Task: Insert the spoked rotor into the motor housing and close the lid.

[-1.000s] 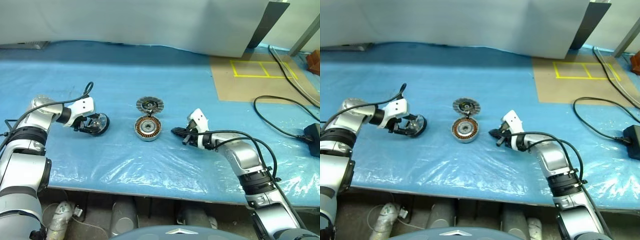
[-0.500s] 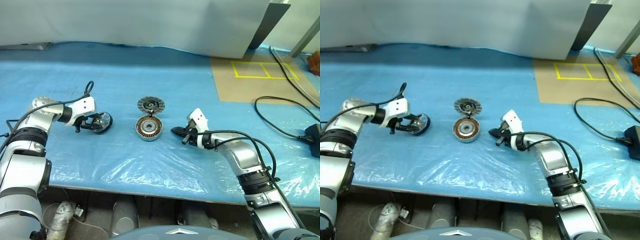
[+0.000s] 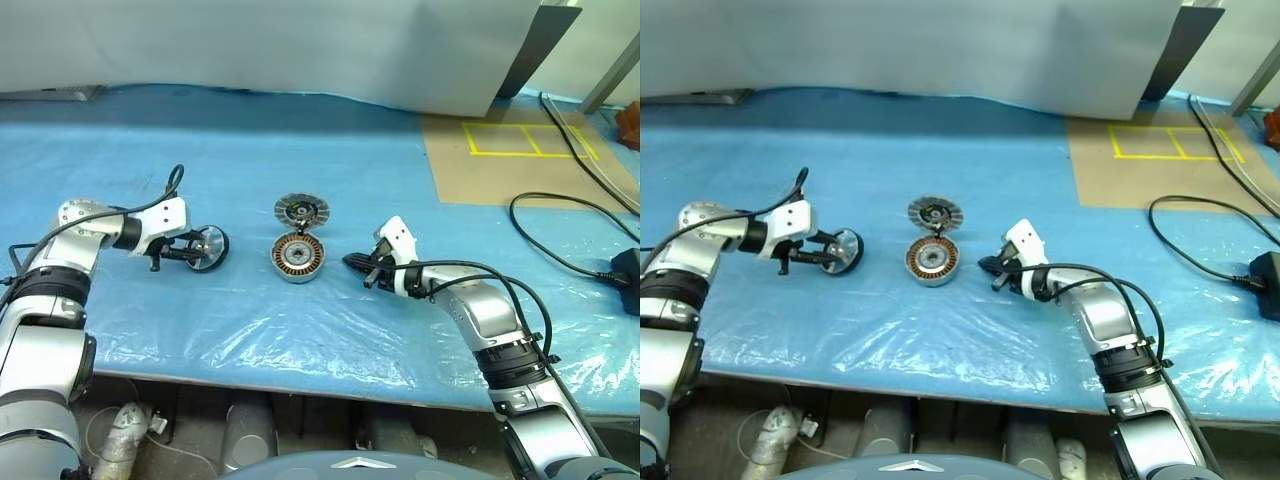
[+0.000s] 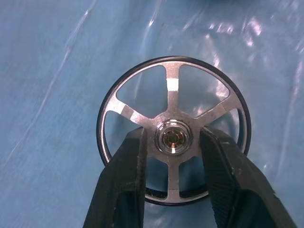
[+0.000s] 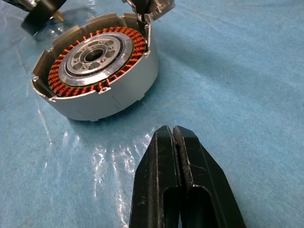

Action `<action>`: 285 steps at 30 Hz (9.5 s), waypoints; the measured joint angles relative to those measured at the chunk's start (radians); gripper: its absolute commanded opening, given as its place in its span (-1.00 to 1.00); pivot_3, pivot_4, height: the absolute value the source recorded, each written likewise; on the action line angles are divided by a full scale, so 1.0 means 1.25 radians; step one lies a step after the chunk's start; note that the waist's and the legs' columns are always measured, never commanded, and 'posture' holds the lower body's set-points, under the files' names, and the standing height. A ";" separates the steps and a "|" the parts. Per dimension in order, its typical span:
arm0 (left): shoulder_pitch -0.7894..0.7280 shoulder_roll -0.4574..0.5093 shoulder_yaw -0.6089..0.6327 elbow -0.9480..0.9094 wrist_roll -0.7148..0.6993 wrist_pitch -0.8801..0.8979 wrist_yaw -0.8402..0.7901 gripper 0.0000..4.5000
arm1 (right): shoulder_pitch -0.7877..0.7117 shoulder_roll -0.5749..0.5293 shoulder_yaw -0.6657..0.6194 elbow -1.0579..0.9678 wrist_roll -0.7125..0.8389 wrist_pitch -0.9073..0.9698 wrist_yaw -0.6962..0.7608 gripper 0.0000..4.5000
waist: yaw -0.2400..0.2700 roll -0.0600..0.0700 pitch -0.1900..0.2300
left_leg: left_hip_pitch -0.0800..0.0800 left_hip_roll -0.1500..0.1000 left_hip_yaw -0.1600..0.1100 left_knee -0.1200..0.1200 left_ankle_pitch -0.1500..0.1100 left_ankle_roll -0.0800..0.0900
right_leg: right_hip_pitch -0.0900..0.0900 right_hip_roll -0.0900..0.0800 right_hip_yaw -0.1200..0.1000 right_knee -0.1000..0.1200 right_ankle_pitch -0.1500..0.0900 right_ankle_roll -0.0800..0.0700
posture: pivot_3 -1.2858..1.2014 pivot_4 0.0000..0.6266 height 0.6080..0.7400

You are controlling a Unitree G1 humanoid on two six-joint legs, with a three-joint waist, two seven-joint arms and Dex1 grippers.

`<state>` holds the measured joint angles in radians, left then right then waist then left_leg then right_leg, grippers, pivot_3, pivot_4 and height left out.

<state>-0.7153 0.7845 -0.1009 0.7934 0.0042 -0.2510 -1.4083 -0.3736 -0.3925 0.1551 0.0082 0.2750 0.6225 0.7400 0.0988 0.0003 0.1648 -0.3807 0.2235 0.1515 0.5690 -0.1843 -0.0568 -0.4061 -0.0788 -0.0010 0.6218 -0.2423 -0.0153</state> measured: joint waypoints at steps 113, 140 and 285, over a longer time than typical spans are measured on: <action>0.325 -0.126 0.152 -0.556 -0.314 0.399 0.307 0.30 | -0.268 0.239 0.051 0.295 0.027 -0.098 0.043 -1.00 | -0.025 -0.001 0.001 | -0.003 0.001 0.000 0.001 0.000 0.000 | -0.002 0.002 0.000 0.000 0.001 0.002 | 0.03 -0.52 1.00; -0.269 -0.264 0.075 0.270 -0.092 0.076 0.278 0.30 | -0.065 0.029 -0.023 -0.006 0.104 0.075 0.153 -1.00 | 0.003 -0.004 0.000 | -0.003 0.000 -0.002 0.001 0.000 0.000 | 0.000 0.002 0.000 -0.002 0.001 0.002 | 0.03 -0.52 1.00; 0.355 -0.227 0.063 -0.509 -0.193 0.254 0.429 0.31 | -0.323 0.236 0.147 0.522 -0.222 -0.367 0.104 0.33 | -0.045 0.002 -0.018 | 0.024 0.000 0.004 -0.007 -0.003 0.004 | 0.015 0.002 0.007 -0.001 -0.003 -0.004 | 0.03 -0.52 1.00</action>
<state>-0.2713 0.5007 -0.0220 0.1566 -0.2366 0.0671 -0.8718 -0.7776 -0.0976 0.3383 0.6609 -0.0025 0.1638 0.8698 0.0428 0.0028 0.1424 -0.3508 0.2233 0.1564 0.5605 -0.1878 -0.0524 -0.3878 -0.0765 0.0073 0.6209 -0.2463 -0.0198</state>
